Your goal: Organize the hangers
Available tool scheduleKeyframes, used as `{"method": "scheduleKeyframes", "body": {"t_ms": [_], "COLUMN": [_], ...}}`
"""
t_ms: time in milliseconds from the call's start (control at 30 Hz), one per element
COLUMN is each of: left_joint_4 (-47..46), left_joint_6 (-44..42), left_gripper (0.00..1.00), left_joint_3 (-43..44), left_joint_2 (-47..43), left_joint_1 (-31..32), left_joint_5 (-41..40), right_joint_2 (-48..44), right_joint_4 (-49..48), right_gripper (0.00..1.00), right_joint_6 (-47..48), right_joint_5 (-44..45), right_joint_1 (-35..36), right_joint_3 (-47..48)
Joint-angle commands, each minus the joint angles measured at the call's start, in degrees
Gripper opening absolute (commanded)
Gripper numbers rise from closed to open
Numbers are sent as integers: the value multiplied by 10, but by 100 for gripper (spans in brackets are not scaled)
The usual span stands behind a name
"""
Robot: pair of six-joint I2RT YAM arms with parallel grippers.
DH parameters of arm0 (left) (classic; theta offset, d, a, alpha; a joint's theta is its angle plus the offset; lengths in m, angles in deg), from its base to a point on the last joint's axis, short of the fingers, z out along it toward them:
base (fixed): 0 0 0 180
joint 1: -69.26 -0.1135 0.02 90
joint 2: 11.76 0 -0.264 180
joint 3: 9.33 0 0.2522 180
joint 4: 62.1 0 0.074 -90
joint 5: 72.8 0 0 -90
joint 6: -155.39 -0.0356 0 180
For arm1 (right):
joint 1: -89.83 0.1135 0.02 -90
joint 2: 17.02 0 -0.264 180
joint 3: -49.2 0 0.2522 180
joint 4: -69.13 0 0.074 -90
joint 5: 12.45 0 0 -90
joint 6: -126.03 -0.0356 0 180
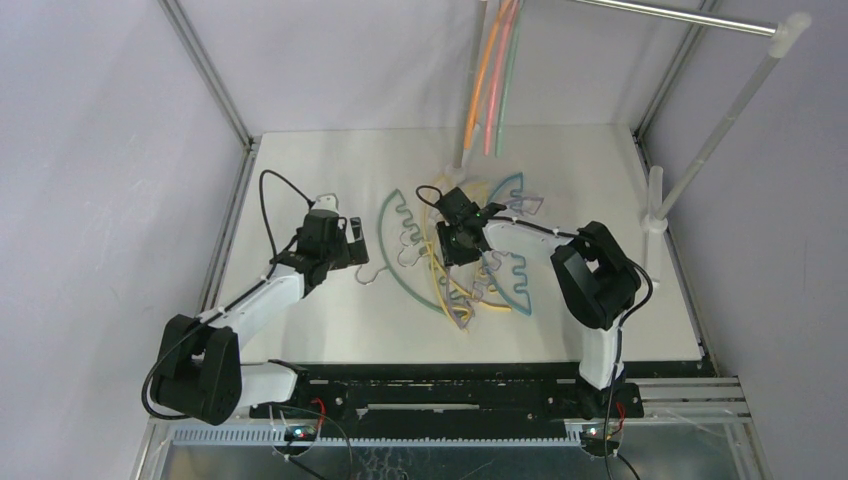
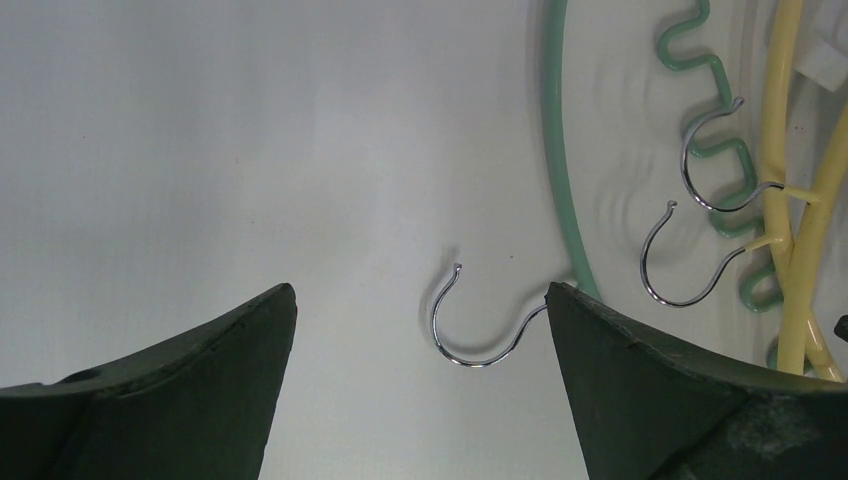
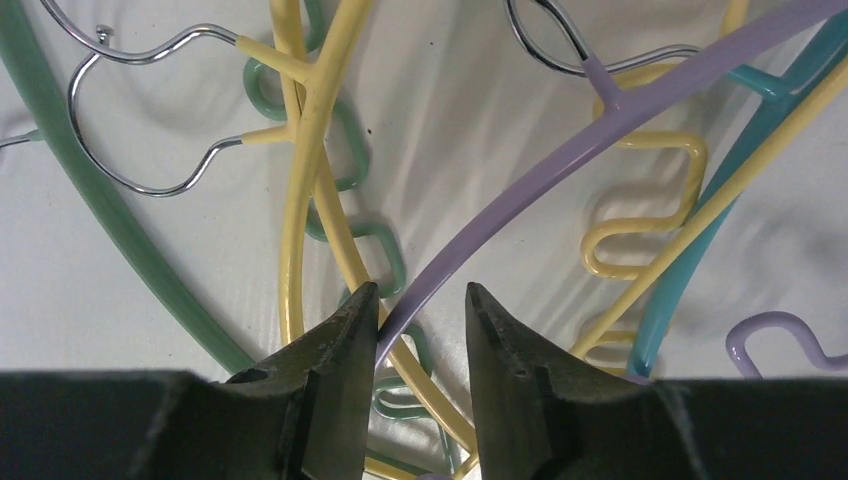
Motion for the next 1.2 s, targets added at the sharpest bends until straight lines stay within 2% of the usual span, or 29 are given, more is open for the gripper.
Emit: {"method": "scheduleKeyframes", "body": {"t_ms": [0,133,267,467,500,867,1167], "left_joint_4": [-22,-21,-21,-18,-18,-19,-21], "left_joint_6": [9,11,10,9,9,13,12], "left_gripper": [100,99,99,99,99,99,99], "left_joint_3": [-1,1,2,3,3,3,19], "left_joint_2": [0,6,6,5,4,1,19], "left_joint_1": [-3,-4,-4,-6,-5,-5,-5], "left_joint_5": [6,6,4,3,2,2,7], "right_joint_2": [9,15,5,-55,-68,-252,-423], "right_joint_4": [-12,-14,-6,37,46,164,274], "right_gripper": [44,41,31,8,1,0,0], "right_joint_6": [5,20,34,72,78,94,76], "right_joint_5": [-10,-18,-34,-21,-17,-54,-106], "right_joint_1": [0,3,5,26,31,40,-30], "right_joint_3": [21,21,21,21,21,4,-17]}}
